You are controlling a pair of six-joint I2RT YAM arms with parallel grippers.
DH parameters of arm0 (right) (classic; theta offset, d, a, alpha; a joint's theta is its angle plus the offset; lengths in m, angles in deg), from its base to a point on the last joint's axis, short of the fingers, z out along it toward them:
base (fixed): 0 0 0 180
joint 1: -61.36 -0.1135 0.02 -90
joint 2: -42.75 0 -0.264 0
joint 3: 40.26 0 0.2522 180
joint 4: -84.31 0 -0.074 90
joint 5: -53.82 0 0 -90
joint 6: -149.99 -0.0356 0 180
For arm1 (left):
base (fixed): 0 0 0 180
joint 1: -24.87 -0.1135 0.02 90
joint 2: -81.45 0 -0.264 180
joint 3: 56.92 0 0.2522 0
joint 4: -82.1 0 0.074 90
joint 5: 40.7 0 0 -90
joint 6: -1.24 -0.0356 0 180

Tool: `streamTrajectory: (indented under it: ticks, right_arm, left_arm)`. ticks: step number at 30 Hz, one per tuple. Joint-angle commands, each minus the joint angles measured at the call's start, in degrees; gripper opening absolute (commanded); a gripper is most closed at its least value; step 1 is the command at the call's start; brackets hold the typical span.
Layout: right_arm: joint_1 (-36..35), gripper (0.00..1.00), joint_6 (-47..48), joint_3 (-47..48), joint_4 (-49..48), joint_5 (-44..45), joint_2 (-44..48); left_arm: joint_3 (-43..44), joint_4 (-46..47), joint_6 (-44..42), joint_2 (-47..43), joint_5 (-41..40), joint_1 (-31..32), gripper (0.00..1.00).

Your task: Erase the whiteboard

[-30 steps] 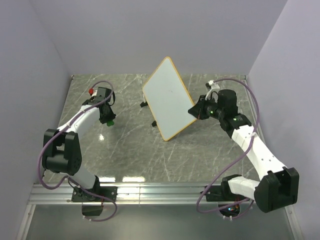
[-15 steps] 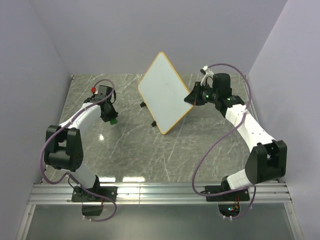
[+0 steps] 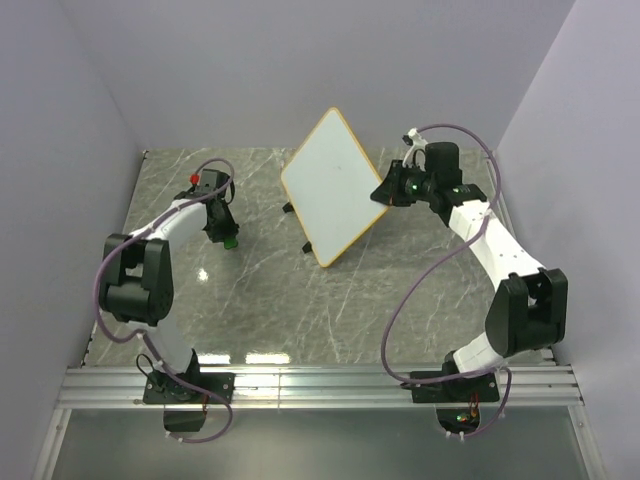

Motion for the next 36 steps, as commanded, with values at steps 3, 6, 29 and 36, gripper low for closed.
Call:
streamTrajectory:
  ticks: [3,6,29,36]
  right_arm:
    - [-0.8,0.32,5.8,3.2,8.1,3.9,-5.0]
    - [-0.8,0.49,5.8,5.0,9.4,4.5,-5.9]
    - [-0.7,0.8,6.1,12.3,13.8,14.5,-3.4]
    - [-0.7,0.82,3.6,9.5,13.0,19.1,0.5]
  left_arm:
    - [3.8,-0.3,-1.8,4.9,0.1,-0.9,0.0]
    - [4.2,0.0,-2.0,6.3,0.5,-1.1,0.0]
    - [8.1,-0.1,-2.5,8.3,0.9,-3.2,0.67]
    - [8.2,-0.5,-2.1,6.7,1.5,-3.2,0.73]
